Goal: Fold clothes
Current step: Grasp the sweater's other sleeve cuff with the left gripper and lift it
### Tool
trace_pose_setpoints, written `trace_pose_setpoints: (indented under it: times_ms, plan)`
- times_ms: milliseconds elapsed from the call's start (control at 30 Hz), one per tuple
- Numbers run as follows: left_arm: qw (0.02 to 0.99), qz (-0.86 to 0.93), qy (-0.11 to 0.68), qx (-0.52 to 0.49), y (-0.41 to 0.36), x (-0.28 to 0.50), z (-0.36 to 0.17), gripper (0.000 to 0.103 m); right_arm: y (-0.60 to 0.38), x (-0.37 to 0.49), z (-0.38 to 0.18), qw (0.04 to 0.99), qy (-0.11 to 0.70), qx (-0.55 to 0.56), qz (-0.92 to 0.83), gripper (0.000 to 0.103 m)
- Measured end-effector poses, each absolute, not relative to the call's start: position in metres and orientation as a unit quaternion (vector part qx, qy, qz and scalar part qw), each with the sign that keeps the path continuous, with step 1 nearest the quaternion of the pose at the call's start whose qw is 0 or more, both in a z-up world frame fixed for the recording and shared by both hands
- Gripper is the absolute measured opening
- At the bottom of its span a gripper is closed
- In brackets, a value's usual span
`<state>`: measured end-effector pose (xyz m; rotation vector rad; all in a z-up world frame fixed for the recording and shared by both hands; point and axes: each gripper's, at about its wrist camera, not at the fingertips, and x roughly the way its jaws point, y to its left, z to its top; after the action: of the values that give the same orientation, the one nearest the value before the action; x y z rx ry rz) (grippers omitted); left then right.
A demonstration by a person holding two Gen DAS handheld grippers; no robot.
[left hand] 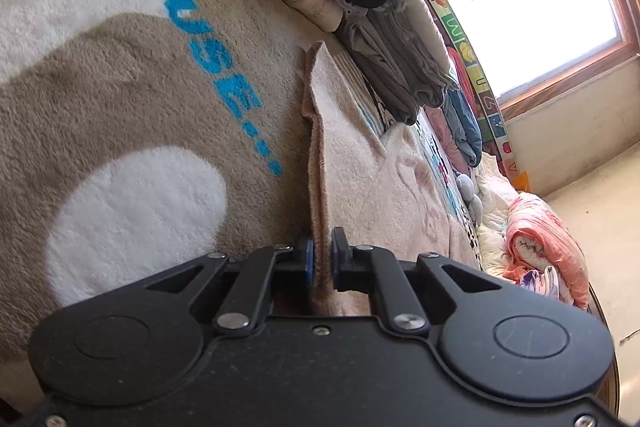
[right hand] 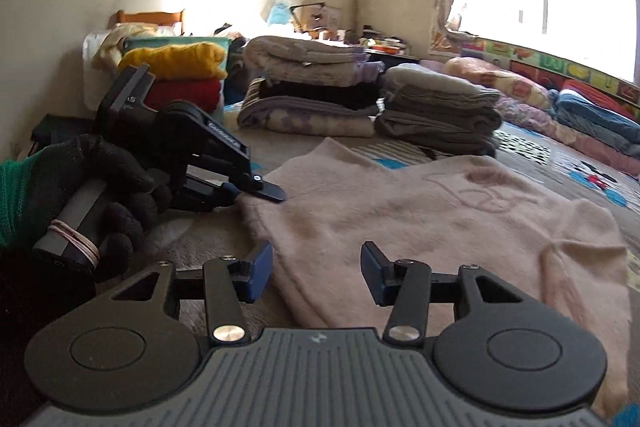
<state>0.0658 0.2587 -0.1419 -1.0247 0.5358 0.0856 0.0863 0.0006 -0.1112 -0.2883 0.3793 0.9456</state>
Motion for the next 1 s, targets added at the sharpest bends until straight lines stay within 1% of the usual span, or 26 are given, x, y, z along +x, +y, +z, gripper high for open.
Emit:
trace_pose_setpoints:
  times_ms: [33,100,133,200,233,300,367,400,467,500,600,667,800,933,1000]
  plan:
    - [0.835,0.04,0.253,-0.487,0.26,0.067,-0.142,0.008,0.017,0.09,-0.115,0.856,0.187,-0.153,0.458,0.055]
    - [0.829,0.031,0.254,-0.496,0.262,0.07,-0.145,0.008,0.034,0.091,-0.124,0.847,0.197,-0.167,0.465,0.057]
    - [0.827,0.026,0.254,-0.501,0.264,0.071,-0.146,0.01,0.04,0.091,-0.129,0.844,0.201,-0.17,0.468,0.062]
    - [0.825,0.018,0.253,-0.505,0.267,0.075,-0.147,0.012,0.05,0.09,-0.138,0.837,0.211,-0.175,0.473,0.062]
    - [0.829,0.014,0.251,-0.5,0.267,0.078,-0.146,0.018,0.054,0.087,-0.141,0.835,0.212,-0.18,0.475,0.062]
    - [0.836,0.008,0.246,-0.49,0.266,0.085,-0.144,0.026,0.053,0.076,-0.141,0.833,0.199,-0.195,0.479,0.062]
    - [0.841,0.007,0.242,-0.484,0.265,0.091,-0.145,0.026,0.052,0.066,-0.141,0.83,0.187,-0.208,0.483,0.062]
    - [0.844,0.009,0.241,-0.479,0.263,0.092,-0.144,0.024,0.052,0.064,-0.141,0.828,0.185,-0.212,0.486,0.062]
    - [0.852,0.017,0.239,-0.465,0.259,0.095,-0.144,0.009,0.052,0.06,-0.14,0.824,0.182,-0.216,0.492,0.062]
    - [0.858,0.026,0.239,-0.455,0.257,0.095,-0.142,0.005,0.05,0.061,-0.139,0.823,0.187,-0.21,0.494,0.063]
    - [0.871,0.038,0.227,-0.435,0.251,0.093,-0.132,0.004,0.037,0.061,-0.132,0.822,0.197,-0.194,0.498,0.063]
    - [0.889,0.044,0.222,-0.398,0.244,0.093,-0.12,0.004,0.019,0.059,-0.123,0.821,0.206,-0.171,0.505,0.061]
    - [0.919,0.037,0.201,-0.337,0.225,0.094,-0.099,0.004,-0.04,0.056,-0.107,0.821,0.235,-0.091,0.512,0.062]
    - [0.941,0.017,0.182,-0.286,0.197,0.096,-0.079,0.004,-0.116,0.059,-0.106,0.825,0.27,0.051,0.494,0.062]
    - [0.952,0.005,0.175,-0.251,0.177,0.098,-0.07,0.004,-0.154,0.057,-0.114,0.828,0.27,0.13,0.474,0.062]
